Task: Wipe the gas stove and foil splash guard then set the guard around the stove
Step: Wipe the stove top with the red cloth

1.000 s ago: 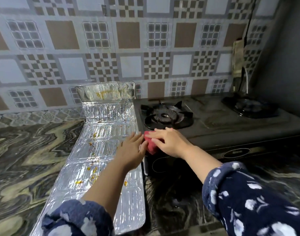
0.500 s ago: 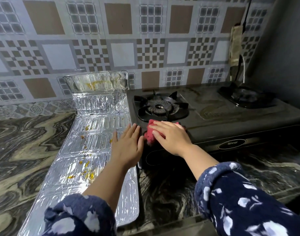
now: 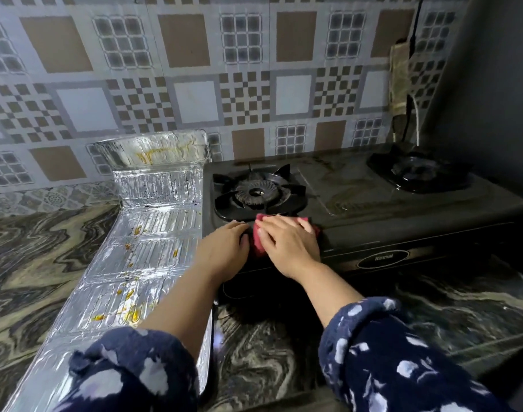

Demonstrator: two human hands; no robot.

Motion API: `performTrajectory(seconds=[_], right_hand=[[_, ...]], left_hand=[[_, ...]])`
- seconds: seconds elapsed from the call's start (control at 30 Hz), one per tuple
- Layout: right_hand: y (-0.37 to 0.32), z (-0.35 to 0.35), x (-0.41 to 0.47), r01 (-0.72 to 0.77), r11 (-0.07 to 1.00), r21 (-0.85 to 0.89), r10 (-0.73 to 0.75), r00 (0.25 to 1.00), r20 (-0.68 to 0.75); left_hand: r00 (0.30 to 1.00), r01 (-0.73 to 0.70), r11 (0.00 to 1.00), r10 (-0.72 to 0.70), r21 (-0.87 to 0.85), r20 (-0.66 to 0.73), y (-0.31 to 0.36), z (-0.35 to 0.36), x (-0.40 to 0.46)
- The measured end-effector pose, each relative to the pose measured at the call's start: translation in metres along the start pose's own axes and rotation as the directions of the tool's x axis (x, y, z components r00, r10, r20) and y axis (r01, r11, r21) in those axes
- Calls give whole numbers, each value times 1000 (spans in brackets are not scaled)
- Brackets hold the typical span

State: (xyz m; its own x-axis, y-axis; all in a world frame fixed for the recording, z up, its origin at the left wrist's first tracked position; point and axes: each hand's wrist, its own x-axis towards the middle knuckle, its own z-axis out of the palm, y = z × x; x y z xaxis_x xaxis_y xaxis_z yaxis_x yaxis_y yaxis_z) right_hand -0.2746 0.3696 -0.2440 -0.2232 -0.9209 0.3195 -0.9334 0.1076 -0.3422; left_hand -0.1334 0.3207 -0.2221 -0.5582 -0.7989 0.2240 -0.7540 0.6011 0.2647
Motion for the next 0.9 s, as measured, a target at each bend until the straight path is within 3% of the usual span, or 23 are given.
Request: performTrajectory(seconds=[0.1, 0.27, 0.37, 0.5, 0.6, 0.73, 0.9], right_hand=[[38, -17, -2, 38, 999, -36, -35, 997, 73], [110, -54, 2, -187, 970, -154, 209, 968, 141], [95, -50, 10, -192, 967, -168, 221, 959, 179], [38, -24, 9, -6, 994, -111, 27, 982, 189], [17, -18, 3, 41, 998, -56, -30, 980, 195], [30, -28, -4, -10, 999, -34, 16, 985, 172], [56, -45, -11, -139, 987, -78, 152, 969, 195]], left_hand=[[999, 42, 999, -42, 1, -16, 1, 11, 1], [994, 63, 998, -65, -25, -87, 2, 18, -3], [992, 78, 996, -80, -33, -95, 4, 18, -3], [992, 79, 997, -80, -21, -102, 7, 18, -5], [992, 85, 996, -84, 3, -93, 10, 17, -5], [995, 57, 996, -52, 64, -81, 16, 14, 2], [990, -135, 990, 133, -42, -46, 47, 18, 23]])
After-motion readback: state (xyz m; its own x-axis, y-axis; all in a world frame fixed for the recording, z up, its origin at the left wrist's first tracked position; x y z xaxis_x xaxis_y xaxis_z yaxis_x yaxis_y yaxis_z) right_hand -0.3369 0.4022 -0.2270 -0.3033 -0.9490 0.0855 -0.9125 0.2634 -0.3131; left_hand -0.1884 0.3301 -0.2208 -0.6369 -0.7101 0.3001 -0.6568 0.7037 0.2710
